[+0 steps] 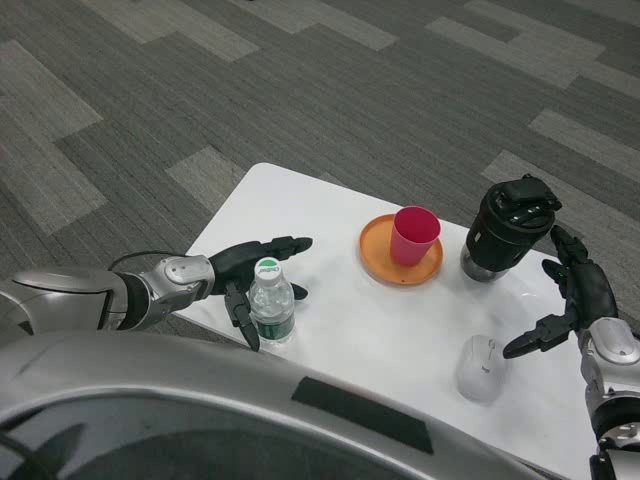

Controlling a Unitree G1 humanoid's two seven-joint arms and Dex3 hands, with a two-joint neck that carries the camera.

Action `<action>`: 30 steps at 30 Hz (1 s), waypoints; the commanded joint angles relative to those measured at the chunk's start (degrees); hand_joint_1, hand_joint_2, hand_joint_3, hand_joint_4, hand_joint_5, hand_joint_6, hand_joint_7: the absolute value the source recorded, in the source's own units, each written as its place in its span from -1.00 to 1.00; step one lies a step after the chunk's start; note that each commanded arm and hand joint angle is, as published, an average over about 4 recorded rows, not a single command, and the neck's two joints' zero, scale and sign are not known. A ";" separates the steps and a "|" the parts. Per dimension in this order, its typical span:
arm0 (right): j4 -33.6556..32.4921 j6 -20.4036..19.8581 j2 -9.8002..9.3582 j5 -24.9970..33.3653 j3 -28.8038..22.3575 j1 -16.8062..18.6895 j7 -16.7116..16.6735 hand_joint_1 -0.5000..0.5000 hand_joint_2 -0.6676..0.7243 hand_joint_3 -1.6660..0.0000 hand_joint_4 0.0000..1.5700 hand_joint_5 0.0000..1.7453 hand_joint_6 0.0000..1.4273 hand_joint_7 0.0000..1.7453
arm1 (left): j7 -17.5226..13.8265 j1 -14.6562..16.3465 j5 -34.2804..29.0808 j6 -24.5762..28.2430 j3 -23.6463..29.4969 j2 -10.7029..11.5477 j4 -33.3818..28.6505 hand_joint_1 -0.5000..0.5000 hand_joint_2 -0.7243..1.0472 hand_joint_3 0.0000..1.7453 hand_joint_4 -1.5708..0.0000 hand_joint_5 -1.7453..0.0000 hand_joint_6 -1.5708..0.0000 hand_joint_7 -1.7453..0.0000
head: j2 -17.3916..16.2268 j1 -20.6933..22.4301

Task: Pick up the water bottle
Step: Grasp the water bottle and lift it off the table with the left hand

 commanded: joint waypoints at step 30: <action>-0.85 0.25 -0.20 0.37 -1.11 0.23 0.18 -0.42 0.80 0.81 -0.96 -0.33 -1.00 -1.00 | 0.00 -0.99 -5.31 1.07 -3.22 -0.66 0.68 1.00 0.60 -0.93 0.23 1.00 0.43 1.00 | -0.04 -0.38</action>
